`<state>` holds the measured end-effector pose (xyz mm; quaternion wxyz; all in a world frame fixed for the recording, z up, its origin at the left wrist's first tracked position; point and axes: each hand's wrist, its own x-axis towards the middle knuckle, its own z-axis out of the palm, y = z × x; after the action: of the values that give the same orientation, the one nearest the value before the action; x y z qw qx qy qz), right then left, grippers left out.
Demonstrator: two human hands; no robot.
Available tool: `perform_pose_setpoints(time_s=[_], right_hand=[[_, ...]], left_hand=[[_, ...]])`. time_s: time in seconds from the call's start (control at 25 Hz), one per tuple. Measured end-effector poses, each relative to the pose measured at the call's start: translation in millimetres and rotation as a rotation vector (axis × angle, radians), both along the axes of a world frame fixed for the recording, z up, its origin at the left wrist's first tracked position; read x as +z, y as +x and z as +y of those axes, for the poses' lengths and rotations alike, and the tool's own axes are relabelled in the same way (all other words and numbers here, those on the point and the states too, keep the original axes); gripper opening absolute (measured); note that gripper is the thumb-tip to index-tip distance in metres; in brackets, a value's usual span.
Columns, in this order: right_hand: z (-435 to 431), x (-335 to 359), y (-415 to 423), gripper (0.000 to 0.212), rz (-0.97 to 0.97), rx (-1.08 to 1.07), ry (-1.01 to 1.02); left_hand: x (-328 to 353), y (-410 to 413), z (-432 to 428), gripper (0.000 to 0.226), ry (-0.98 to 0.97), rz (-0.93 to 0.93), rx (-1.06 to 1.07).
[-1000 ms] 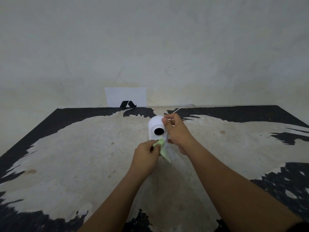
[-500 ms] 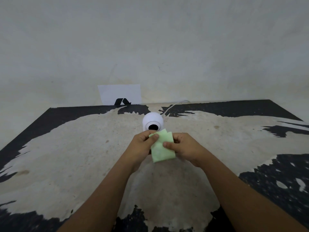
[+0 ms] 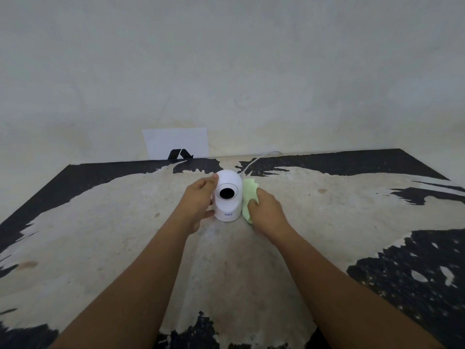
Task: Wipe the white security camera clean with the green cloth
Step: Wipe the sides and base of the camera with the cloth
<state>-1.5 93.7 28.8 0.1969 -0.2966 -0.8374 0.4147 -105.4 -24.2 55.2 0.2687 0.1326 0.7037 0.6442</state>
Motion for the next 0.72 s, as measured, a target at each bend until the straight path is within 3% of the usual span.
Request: perform_pose_setpoints(time_s=[0.08, 0.16, 0.28, 0.36, 0.56, 0.72], right_hand=[[-14.6, -4.6, -4.7, 0.024, 0.008, 0.062, -0.052], [-27.5, -10.5, -10.0, 0.047, -0.001, 0.099, -0.16], [-38.9, -5.6, -21.2, 0.064, 0.024, 0.051, -0.377], [-39.9, 4.3, -23.8, 0.065, 0.073, 0.038, -0.38], [-33.3, 15.0, -11.9, 0.057, 0.176, 0.112, 0.061], [-27.0, 3.2, -14.2, 0.04, 0.119, -0.016, -0.22]], left_hand=[[-2.0, -2.8, 0.6, 0.029, 0.006, 0.0, 0.018], [-2.7, -4.8, -0.1, 0.029, 0.006, 0.003, 0.016], [-4.1, -7.0, -0.4, 0.032, 0.003, 0.014, 0.007], [-5.0, -8.1, -1.5, 0.034, 0.002, 0.016, -0.007], [-3.2, -8.4, -2.9, 0.036, 0.024, -0.008, -0.024], [-5.1, -7.7, -1.5, 0.039, 0.015, -0.013, 0.001]])
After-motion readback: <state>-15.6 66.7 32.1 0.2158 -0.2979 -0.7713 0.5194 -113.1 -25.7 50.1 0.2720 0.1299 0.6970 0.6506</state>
